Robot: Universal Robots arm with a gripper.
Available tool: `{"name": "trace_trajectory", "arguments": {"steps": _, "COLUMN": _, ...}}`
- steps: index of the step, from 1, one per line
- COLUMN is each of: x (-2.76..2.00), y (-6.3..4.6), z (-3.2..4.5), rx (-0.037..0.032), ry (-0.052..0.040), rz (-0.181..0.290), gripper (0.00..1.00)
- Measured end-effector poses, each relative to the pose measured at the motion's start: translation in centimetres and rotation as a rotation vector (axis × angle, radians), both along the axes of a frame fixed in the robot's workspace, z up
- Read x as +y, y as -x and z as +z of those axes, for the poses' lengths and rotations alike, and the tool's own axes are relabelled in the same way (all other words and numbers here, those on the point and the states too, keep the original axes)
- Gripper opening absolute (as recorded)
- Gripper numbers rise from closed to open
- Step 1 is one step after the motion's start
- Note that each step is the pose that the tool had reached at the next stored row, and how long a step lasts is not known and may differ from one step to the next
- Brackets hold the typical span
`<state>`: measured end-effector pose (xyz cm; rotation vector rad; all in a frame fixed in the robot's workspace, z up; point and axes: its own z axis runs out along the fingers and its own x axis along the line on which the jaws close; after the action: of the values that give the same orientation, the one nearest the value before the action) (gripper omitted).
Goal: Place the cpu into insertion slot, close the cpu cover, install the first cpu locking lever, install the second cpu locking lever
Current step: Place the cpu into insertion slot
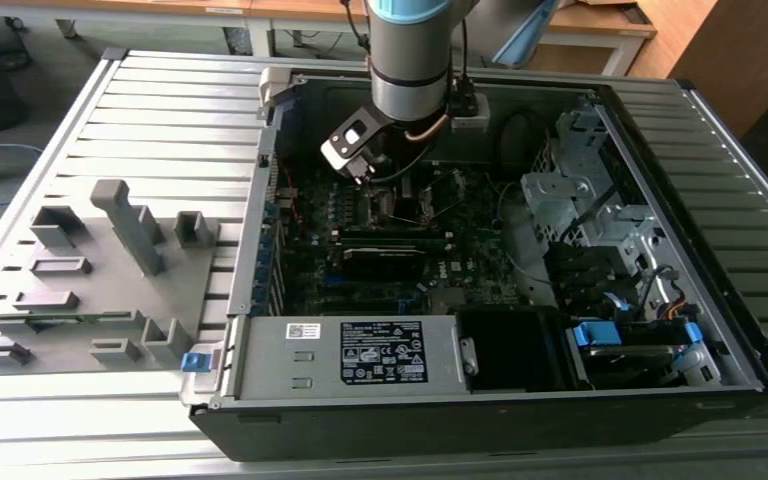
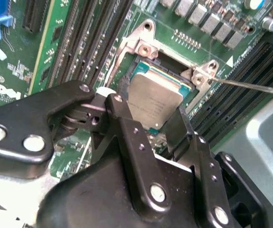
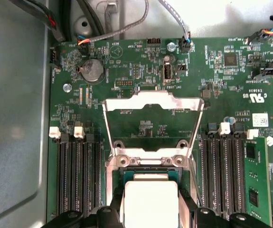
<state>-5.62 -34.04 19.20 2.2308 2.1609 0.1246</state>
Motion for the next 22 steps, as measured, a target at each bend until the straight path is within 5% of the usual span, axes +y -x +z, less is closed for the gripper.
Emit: {"name": "trace_trajectory", "arguments": {"steps": 22, "x": 0.0, "y": 0.0, "z": -0.02, "rx": 0.0, "ry": -0.0001, "rz": 0.0, "gripper": 0.61}}
